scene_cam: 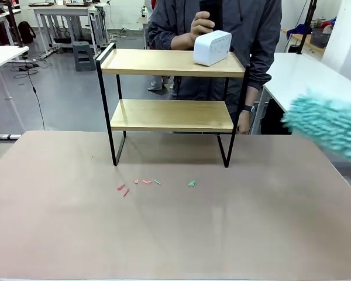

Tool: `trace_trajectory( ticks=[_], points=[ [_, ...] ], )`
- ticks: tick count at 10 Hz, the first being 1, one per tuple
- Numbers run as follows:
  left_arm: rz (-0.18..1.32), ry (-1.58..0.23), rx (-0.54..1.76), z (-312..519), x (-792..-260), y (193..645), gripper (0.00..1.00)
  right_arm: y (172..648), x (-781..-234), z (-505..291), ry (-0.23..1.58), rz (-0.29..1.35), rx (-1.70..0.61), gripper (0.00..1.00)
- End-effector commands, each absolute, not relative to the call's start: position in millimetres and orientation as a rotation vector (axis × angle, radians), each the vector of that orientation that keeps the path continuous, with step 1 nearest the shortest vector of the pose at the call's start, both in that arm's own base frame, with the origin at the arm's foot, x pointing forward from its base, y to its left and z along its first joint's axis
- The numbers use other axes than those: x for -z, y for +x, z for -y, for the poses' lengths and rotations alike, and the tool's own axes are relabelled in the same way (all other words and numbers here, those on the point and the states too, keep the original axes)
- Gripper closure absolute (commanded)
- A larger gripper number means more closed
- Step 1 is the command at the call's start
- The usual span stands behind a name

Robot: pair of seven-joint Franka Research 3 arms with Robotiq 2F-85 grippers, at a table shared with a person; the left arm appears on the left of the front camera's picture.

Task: Clean the shelf.
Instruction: Clean the remaining tier of the Shelf with the Duster once objects are removed, then hand the Duster back to the human.

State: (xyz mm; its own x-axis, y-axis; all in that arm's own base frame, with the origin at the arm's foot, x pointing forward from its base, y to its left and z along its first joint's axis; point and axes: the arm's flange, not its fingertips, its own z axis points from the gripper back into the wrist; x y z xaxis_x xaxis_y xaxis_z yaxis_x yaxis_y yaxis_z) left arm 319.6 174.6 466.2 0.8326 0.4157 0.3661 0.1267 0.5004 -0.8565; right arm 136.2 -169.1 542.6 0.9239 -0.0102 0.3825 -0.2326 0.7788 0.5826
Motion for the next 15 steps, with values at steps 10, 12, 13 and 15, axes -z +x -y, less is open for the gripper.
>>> trace_trajectory(
  ticks=[10,12,13,15],
  points=[
    [0.611,-1.061,-0.174,-174,-465,321,0.0,136,-543,169,0.671,0.381,-0.123,0.88],
    [0.611,-1.061,-0.174,-174,-465,321,0.0,136,-543,169,0.671,0.381,-0.123,0.88],
    [0.611,-1.061,-0.174,-174,-465,321,0.0,136,-543,169,0.671,0.381,-0.123,0.88],
    [0.611,-1.061,-0.174,-174,-465,321,0.0,136,-543,169,0.671,0.381,-0.123,0.88]
  ],
)
